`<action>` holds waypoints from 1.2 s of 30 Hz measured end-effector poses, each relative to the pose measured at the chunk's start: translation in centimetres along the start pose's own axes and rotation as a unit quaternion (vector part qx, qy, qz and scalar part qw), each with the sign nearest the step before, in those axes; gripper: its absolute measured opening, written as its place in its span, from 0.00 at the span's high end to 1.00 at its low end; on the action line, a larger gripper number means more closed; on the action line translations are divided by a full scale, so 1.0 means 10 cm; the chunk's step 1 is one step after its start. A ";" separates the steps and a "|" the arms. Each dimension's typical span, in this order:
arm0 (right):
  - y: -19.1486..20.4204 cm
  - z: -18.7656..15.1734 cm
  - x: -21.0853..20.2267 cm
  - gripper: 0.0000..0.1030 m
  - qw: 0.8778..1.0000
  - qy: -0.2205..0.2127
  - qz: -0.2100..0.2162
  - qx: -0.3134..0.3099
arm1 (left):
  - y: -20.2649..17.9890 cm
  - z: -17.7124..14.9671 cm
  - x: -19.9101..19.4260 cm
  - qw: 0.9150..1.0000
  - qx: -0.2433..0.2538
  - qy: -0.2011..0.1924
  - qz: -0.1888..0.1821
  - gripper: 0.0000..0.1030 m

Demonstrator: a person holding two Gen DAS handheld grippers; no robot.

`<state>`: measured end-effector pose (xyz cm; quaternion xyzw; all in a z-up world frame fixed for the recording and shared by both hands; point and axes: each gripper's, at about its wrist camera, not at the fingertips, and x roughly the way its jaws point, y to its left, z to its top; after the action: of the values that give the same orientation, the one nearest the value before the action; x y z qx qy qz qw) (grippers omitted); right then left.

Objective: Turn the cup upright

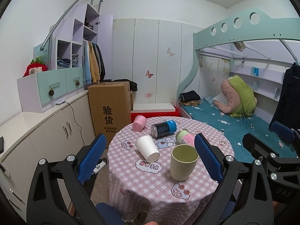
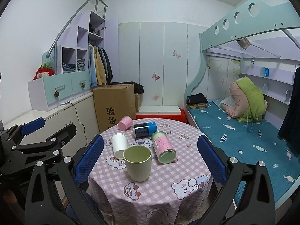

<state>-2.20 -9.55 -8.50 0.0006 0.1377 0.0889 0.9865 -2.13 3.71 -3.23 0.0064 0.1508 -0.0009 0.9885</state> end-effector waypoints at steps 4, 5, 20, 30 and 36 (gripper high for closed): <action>-0.02 0.00 -0.02 0.07 1.000 -0.002 -0.001 0.002 | -0.01 0.01 -0.01 1.000 0.003 -0.004 0.003 0.07; -0.01 0.00 -0.02 0.07 1.000 -0.003 -0.001 0.001 | -0.01 0.01 -0.02 1.000 0.004 -0.006 0.003 0.07; -0.04 -0.01 -0.04 0.07 1.000 -0.004 -0.001 0.003 | -0.03 0.03 -0.03 1.000 0.006 -0.011 0.006 0.07; -0.04 0.00 -0.05 0.07 1.000 -0.004 -0.001 0.003 | -0.03 0.05 -0.03 1.000 0.005 -0.011 0.007 0.07; -0.04 0.01 -0.04 0.07 1.000 -0.005 0.000 0.005 | -0.03 0.07 -0.03 1.000 0.006 -0.013 0.009 0.07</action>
<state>-2.51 -10.07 -8.26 0.0060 0.1337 0.0879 0.9871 -2.18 3.43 -2.52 0.0135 0.1380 0.0066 0.9903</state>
